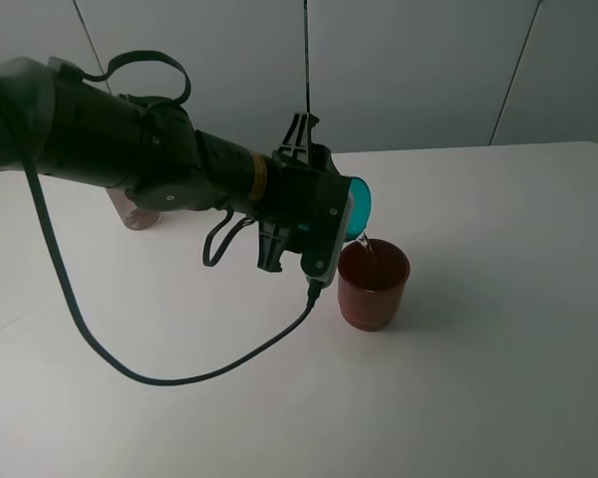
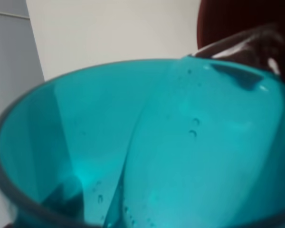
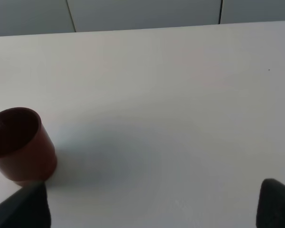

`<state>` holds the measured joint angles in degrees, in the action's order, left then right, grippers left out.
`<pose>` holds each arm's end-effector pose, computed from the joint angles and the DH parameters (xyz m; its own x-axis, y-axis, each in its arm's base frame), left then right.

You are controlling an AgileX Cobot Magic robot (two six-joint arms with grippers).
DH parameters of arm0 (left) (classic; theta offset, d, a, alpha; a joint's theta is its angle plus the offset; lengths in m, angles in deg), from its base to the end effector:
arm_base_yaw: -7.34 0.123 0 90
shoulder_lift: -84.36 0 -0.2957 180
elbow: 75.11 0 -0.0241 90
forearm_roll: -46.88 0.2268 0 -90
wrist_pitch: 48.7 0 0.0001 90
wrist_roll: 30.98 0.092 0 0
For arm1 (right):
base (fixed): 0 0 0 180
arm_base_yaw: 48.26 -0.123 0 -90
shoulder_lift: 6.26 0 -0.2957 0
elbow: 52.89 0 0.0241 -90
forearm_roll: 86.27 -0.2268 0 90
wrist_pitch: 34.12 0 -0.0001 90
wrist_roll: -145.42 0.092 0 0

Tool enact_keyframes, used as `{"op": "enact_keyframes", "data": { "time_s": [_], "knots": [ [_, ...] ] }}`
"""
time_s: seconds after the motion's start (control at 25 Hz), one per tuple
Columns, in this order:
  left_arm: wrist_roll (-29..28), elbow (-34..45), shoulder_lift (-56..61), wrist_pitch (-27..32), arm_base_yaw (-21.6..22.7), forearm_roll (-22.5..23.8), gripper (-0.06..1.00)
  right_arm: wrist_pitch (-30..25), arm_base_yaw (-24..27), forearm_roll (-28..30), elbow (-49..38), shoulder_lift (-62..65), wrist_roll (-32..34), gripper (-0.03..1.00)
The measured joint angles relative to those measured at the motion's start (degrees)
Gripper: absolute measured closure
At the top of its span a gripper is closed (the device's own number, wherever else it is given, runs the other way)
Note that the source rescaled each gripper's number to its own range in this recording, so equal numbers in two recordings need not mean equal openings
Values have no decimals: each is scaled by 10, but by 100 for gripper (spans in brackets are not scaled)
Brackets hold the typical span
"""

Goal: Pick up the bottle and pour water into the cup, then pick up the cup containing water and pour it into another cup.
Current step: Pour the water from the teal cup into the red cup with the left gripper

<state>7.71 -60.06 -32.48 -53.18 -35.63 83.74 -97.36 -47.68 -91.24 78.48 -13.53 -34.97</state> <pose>0.2828 -0.2693 0.1963 0.5713 0.7893 -0.2250 0.6166 -0.2318 0.7523 -0.0388 0.0075 0.2629 -0.4872 0.0372 -0.8725 -0.0418 0.9970 0.0658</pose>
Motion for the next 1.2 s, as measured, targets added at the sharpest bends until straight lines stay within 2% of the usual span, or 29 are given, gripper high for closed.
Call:
{"op": "enact_keyframes", "data": {
  "time_s": [0.92, 1.2],
  "knots": [
    [78, -1, 0, 11, -1, 1, 88, 0, 0, 0, 0, 0, 4, 76],
    [84, -22, 0, 26, -1, 20, 88, 0, 0, 0, 0, 0, 0, 76]
  ]
}}
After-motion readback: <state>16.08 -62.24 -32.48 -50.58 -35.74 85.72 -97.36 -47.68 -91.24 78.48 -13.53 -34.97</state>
